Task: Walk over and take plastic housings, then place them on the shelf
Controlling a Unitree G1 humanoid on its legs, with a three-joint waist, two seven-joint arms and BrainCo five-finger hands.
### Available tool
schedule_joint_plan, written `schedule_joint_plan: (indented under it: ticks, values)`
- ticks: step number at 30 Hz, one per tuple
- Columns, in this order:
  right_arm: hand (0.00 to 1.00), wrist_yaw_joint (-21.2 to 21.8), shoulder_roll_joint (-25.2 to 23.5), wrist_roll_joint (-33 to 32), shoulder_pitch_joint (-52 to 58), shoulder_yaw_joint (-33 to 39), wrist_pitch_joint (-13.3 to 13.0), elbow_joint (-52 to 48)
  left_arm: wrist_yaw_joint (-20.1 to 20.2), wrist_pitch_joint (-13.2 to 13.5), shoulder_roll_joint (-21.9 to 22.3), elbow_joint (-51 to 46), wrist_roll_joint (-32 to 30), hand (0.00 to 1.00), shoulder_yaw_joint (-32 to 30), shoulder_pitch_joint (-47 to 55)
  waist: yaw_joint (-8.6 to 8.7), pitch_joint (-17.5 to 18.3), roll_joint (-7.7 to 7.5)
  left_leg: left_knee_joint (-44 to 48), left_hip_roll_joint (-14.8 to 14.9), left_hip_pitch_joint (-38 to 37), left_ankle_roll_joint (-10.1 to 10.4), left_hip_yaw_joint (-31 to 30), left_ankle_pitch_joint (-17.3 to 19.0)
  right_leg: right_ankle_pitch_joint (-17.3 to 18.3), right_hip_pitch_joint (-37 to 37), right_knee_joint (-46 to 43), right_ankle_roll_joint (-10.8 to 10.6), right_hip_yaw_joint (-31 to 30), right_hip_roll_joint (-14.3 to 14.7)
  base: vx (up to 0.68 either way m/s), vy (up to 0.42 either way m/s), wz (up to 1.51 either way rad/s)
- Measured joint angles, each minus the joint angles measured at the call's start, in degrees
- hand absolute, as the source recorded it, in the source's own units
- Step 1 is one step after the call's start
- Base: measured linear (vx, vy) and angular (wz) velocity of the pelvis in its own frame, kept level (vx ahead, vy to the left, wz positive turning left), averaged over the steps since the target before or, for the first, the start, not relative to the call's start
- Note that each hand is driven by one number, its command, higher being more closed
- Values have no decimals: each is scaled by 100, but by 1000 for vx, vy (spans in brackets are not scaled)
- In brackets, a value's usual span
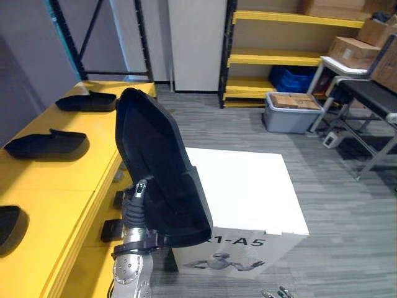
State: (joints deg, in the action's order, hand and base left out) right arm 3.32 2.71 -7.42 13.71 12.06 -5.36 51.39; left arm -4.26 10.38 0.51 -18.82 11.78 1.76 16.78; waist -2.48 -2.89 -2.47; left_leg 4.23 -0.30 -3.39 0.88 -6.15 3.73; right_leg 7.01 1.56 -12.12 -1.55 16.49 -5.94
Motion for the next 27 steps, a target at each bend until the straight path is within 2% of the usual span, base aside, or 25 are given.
schedule_joint_plan:
  ticks: [2, 3, 4, 6, 7, 8, 9, 10, 13, 16, 17, 18, 19, 20, 21, 24, 25, 26, 27]
  values:
    - [0, -15, 68, 1, -70, -100, -2, 10, -20, -1, 35, -14, 1, 100, 2, -2, -46, -125, -16, 229, -166, 305, 47, -400, -35, 125, 6, -156, -35, 540, -218, -63, 17, 162]
    - [0, -29, 105, 2, -134, -98, -5, 96, -30, -2, 69, -37, 2, 100, 1, -8, -95, -233, -32, 297, -185, 500, 124, -220, 27, 163, 52, -184, -53, 947, -366, -88, 46, 168]
    - [0, -51, 105, 3, -195, -101, -3, 130, -28, -2, 74, -46, 2, 100, 20, -21, -131, -254, -6, 367, -93, 624, 36, 68, 101, 166, 77, -181, -56, 1145, -399, -87, 47, 170]
    - [0, -118, 199, 5, -281, -103, -3, 177, -33, -3, 93, -45, 3, 100, 111, -63, -104, -322, 46, 783, 481, 1019, 56, 1739, 122, 192, 300, -168, -100, 1943, -579, -46, 39, 173]
    - [0, -132, 206, 10, -294, -103, -3, 181, -32, -3, 89, -43, 4, 100, 162, -85, -104, -326, 51, 835, 605, 1039, 45, 2120, 116, 202, 375, -169, -132, 2130, -637, 24, 91, 165]
    - [0, -162, 269, 68, -294, -97, -4, 197, -26, -2, 88, -36, 3, 100, 272, -154, -79, -320, 45, 894, 785, 1015, 21, 2802, 100, 233, 500, -175, -230, 2478, -780, 57, 109, 128]
    - [0, -173, 316, 123, -303, -96, -3, 211, -24, 3, 90, -36, 7, 100, 323, -189, -40, -317, 58, 919, 850, 1017, -35, 3097, 63, 242, 583, -181, -292, 2655, -859, 155, 225, 155]
    - [0, -182, 364, 127, -317, -96, -1, 225, -23, 2, 90, -20, 6, 100, 407, -276, 26, -293, 96, 932, 792, 1025, -116, 3377, 51, 251, 726, -200, -454, 2933, -1016, 207, 283, 117]
    - [0, -207, 325, 127, -463, -91, 23, 261, -25, 1, 50, 31, 35, 100, 488, -553, 39, -284, 89, 1160, 414, 1261, -381, 3037, 182, 172, 868, -237, -576, 3263, -1282, 198, 242, 84]
    - [0, -206, 322, 174, -558, -73, 74, 415, -23, -5, 75, 142, 37, 100, 682, -849, 12, -282, 70, 1271, 81, 1196, -573, 2875, 374, 103, 1084, -541, -536, 3409, -1637, 196, 238, 64]
    - [0, -206, 326, 243, -608, -73, 85, 412, -20, -7, 85, 186, 29, 100, 807, -964, 47, -278, 76, 1243, -78, 1090, -639, 2734, 437, 59, 1095, -1016, -467, 3366, -1903, 225, 264, 73]
    - [0, -205, 322, 250, -594, -79, 108, 411, -22, -23, 72, 254, 24, 100, 960, -1109, 83, -273, 87, 1157, -220, 965, -683, 2513, 465, -116, 970, -1741, -176, 3060, -2174, 199, 204, 88]
    - [0, -206, 320, 250, -582, -77, 125, 411, -23, -24, 65, 295, 21, 100, 1087, -1177, 132, -269, 108, 1081, -268, 892, -696, 2344, 473, -272, 786, -2149, 88, 2734, -2253, 191, 153, 107]
    - [0, -204, 282, 250, -581, -79, 162, 404, -27, -24, 17, 421, 17, 100, 1305, -1356, 200, -282, 137, 970, -307, 769, -720, 2032, 458, -227, 330, -2805, 227, 1580, -2088, 177, 73, 143]
    - [0, -204, 194, 243, -515, -79, 175, 293, -45, -27, -27, 592, -4, 100, 1511, -1562, 287, -278, 130, 875, -334, 671, -744, 1626, 430, 359, -209, -3219, 106, 58, -1337, 172, 35, 144]
    - [0, -213, 115, 176, -323, -81, 171, -8, -56, -28, -27, 711, -25, 100, 1832, -1774, 342, -274, 50, 744, -581, 398, -753, 1002, 373, 1022, -906, -3386, -26, -1728, -313, 165, -21, 122]
    - [0, -221, 90, 118, -263, -72, 171, -111, -58, -25, -23, 710, -34, 100, 1898, -1820, 352, -275, 51, 759, -647, 364, -753, 815, 373, 1115, -1039, -3378, -21, -1975, -129, 139, -86, 154]
    - [0, -225, 78, 74, -163, -76, 168, -272, -61, -21, -9, 711, -91, 100, 2013, -1919, 427, -283, 61, 814, -721, 335, -743, 493, 377, 1198, -1215, -3278, -47, -2425, 179, 108, -139, 173]
    - [0, -226, 41, -4, -59, -96, 167, -386, -60, -21, 29, 711, -145, 100, 2068, -1958, 455, -268, 70, 919, -746, 333, -639, 197, 438, 1201, -1243, -2812, -110, -2766, 411, 99, -157, 175]
